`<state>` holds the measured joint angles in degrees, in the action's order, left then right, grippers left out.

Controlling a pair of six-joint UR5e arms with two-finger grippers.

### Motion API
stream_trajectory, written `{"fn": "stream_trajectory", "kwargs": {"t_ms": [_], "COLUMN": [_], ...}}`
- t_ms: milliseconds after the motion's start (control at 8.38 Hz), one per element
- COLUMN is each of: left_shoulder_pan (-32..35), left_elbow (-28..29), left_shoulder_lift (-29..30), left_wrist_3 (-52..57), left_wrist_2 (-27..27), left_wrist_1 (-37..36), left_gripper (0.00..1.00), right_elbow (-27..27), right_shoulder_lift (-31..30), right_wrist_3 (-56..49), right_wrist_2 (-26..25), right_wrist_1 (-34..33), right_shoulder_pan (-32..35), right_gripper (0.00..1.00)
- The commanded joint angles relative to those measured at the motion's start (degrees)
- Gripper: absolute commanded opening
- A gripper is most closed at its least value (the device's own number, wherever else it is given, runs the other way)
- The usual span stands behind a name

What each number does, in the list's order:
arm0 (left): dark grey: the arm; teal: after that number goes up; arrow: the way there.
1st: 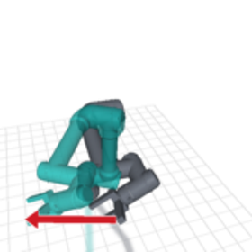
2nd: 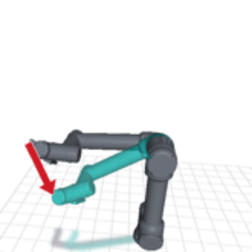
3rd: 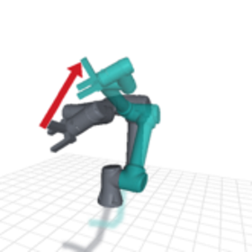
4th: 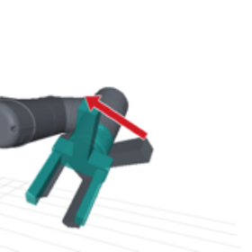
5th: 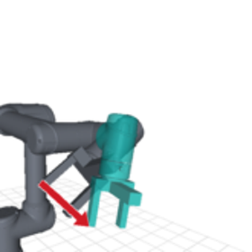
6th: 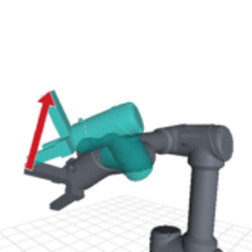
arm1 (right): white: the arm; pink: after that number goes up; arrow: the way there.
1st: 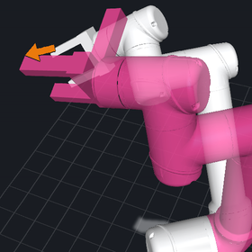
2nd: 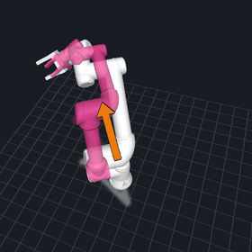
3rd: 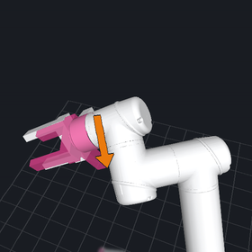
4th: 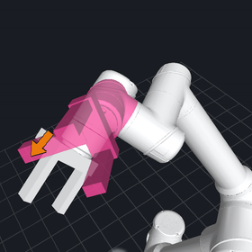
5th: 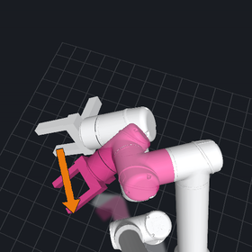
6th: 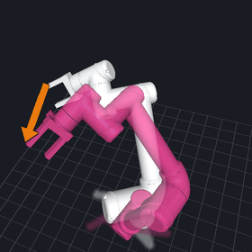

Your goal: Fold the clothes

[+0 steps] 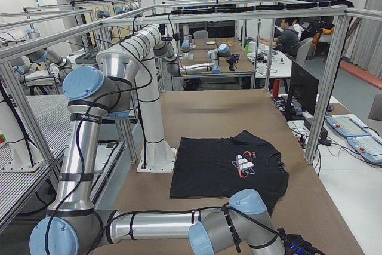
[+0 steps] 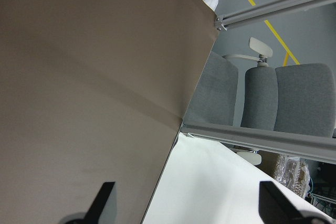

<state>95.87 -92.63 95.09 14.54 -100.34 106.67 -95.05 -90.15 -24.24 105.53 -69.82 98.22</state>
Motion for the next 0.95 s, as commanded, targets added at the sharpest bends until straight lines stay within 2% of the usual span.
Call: {"fn": "stream_trajectory", "kwargs": {"t_ms": [0,358,835], "left_shoulder_pan": [-0.1,0.0,0.0], "left_elbow": [0.0,0.3,-0.2], "left_shoulder_lift": [-0.2,-3.1,-3.2], "left_wrist_3": [0.1,0.0,0.3], "left_wrist_2": [-0.2,0.1,-0.3], "left_wrist_1": [0.0,4.5,4.5], "left_gripper": [0.95,0.95,0.94], "right_elbow": [0.0,0.1,0.1], "right_shoulder_lift": [-0.6,-0.5,-0.4], "right_wrist_3": [-0.1,0.0,0.7], "right_wrist_2": [-0.1,-0.1,0.9], "right_wrist_1": [-0.1,-0.1,-0.4], "right_shoulder_pan": [-0.3,-0.5,-1.2], "right_gripper": [0.95,0.95,0.95]}}
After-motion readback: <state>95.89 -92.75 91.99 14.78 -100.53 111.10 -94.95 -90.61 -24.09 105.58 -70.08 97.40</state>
